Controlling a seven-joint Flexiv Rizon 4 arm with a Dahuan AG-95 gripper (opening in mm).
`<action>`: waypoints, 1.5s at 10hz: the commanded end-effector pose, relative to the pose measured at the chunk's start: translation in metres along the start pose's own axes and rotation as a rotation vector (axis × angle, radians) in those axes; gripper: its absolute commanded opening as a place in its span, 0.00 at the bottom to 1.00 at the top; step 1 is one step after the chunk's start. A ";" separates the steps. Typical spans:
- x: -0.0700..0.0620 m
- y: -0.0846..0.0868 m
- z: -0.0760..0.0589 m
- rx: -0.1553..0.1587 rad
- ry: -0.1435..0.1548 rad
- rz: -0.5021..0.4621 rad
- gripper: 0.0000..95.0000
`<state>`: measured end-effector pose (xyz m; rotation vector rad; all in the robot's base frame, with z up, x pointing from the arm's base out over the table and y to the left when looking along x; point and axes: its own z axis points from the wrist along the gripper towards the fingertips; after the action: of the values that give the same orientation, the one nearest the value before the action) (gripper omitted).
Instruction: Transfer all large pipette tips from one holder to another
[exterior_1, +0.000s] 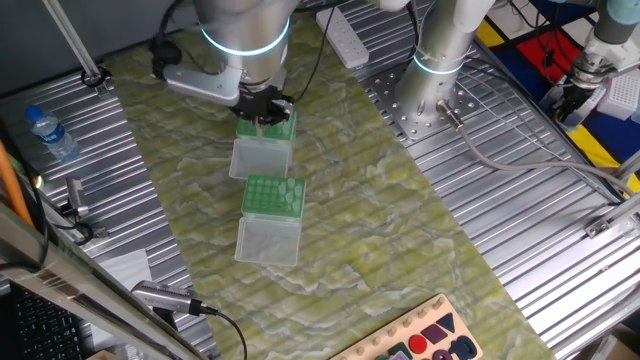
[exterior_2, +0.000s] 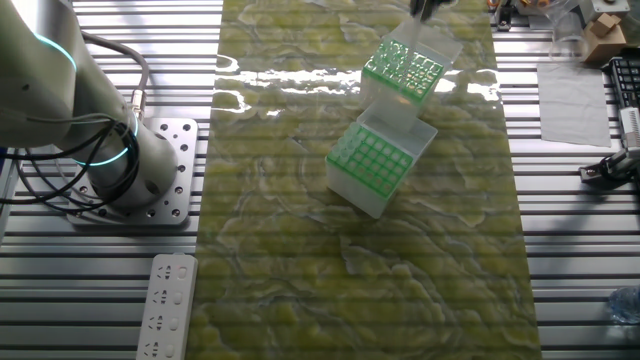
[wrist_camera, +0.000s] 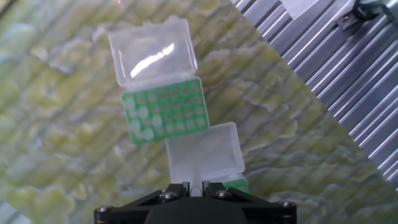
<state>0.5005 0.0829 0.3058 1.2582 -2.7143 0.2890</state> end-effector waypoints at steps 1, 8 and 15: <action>-0.002 -0.003 0.007 -0.005 -0.009 -0.011 0.00; -0.002 -0.003 0.007 -0.020 -0.046 0.243 0.00; 0.036 -0.010 0.010 -0.029 -0.049 0.187 0.00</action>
<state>0.4837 0.0476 0.3039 0.9934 -2.8933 0.2435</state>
